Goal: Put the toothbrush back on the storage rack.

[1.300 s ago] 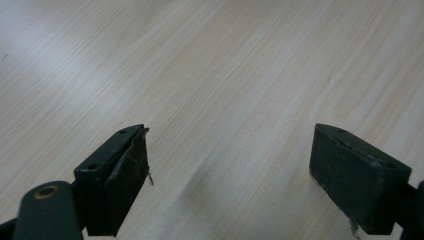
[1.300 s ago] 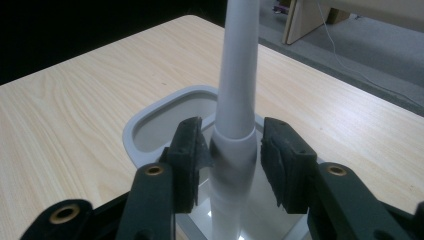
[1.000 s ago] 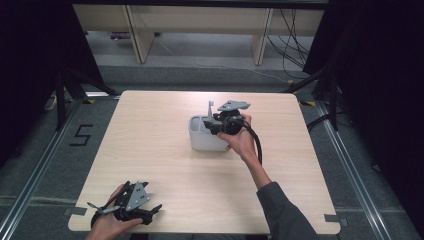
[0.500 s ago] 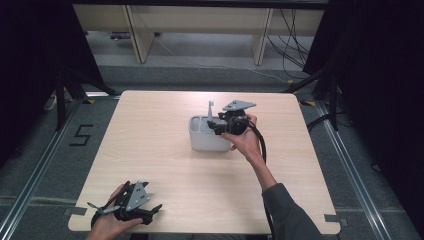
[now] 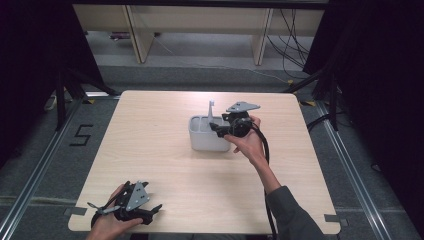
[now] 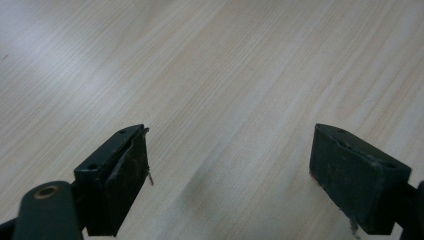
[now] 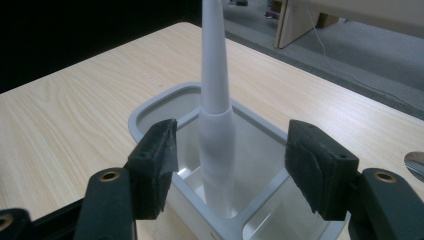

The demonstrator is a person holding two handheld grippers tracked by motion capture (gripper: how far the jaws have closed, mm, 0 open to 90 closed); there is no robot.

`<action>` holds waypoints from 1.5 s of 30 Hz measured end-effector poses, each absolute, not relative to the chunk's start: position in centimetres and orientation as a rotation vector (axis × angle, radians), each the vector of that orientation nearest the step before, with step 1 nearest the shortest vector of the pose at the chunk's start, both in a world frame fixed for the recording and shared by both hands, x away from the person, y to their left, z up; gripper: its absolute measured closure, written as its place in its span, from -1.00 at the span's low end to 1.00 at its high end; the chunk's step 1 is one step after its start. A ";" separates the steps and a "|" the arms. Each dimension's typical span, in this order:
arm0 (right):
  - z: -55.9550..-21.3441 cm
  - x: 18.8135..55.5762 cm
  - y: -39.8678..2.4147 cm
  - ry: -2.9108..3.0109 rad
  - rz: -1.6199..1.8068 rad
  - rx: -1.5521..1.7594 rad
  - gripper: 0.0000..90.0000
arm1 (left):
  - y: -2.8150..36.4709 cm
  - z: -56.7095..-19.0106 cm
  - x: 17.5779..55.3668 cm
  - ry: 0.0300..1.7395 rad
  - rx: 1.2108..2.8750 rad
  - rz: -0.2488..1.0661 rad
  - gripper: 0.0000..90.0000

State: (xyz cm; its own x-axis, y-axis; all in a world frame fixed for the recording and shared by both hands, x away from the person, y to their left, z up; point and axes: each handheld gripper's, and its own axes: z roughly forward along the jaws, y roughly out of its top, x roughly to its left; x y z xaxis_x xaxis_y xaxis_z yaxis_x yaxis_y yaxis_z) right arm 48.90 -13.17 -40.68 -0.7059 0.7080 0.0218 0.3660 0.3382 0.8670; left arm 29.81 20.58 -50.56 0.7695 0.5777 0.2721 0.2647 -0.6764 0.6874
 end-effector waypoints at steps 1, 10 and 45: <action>-40.8 48.9 -13.2 2.243 1.334 0.952 -0.17 | 20.6 -50.6 29.8 0.626 2.317 0.633 -0.66; -40.7 48.3 -14.1 2.234 1.307 0.981 -0.25 | 20.6 -50.5 29.8 0.625 2.314 0.638 -0.66; -41.1 45.7 -17.6 2.219 1.288 1.008 -0.32 | 20.5 -50.5 29.7 0.630 2.305 0.650 -0.66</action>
